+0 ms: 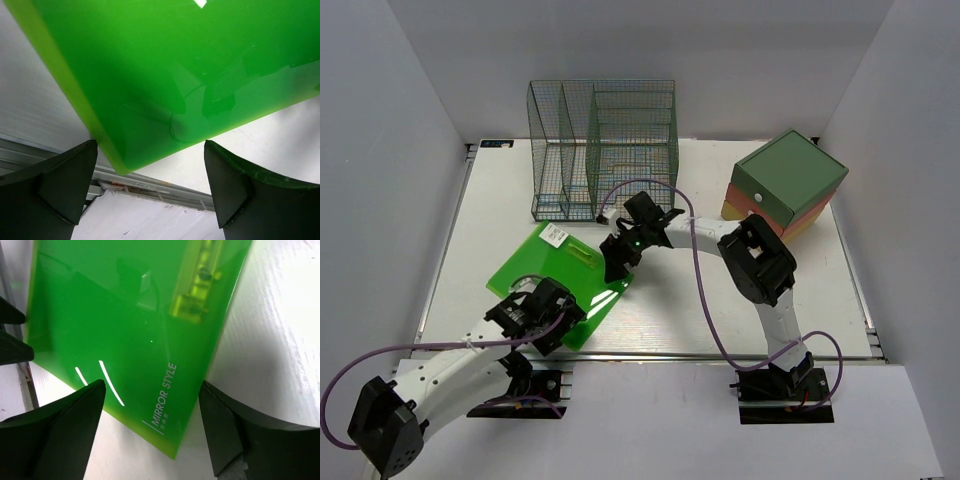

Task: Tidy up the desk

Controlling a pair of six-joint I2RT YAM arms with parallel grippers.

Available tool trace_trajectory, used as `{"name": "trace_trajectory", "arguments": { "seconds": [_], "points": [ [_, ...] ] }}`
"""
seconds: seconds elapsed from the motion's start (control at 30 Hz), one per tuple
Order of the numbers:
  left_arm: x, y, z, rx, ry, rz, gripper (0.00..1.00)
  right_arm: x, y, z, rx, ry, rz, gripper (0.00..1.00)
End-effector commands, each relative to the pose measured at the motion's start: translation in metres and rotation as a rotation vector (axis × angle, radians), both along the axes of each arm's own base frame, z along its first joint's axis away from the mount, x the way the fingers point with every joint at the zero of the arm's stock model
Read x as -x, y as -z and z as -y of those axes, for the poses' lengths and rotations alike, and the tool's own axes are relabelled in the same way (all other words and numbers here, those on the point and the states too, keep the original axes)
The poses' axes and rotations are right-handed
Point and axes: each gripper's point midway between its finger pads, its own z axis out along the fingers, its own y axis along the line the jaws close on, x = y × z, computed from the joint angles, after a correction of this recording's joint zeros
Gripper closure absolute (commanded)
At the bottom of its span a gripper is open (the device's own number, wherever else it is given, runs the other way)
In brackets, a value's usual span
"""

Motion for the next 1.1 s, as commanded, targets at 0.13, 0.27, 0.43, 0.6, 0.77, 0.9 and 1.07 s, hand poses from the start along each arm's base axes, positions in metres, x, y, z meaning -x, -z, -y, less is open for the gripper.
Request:
{"name": "trace_trajectory", "arguments": {
  "seconds": [0.13,0.27,0.43,0.6,0.77,0.9,1.07],
  "points": [
    [0.007,0.020,-0.011,-0.098,0.057,-0.077,0.02,0.026,0.024,0.000,0.054,-0.039,-0.100,0.26],
    [0.004,0.021,-0.004,-0.078,0.081,-0.084,0.02,0.036,0.024,-0.001,0.044,-0.065,-0.137,0.32],
    [0.005,0.026,0.001,-0.050,0.092,-0.095,0.02,0.043,0.016,-0.001,0.019,-0.092,-0.162,0.36],
    [0.003,0.026,0.001,-0.042,0.089,-0.096,0.02,0.060,-0.003,-0.003,-0.045,-0.148,-0.212,0.39],
    [0.001,0.024,0.000,-0.041,0.091,-0.093,0.02,0.076,-0.026,-0.004,-0.113,-0.207,-0.274,0.39],
    [0.002,0.023,-0.001,-0.042,0.096,-0.087,0.02,0.086,-0.043,-0.003,-0.161,-0.252,-0.312,0.39],
    [0.003,0.023,-0.003,-0.038,0.088,-0.086,0.02,0.095,-0.064,-0.001,-0.219,-0.299,-0.339,0.40]
  ]
}}
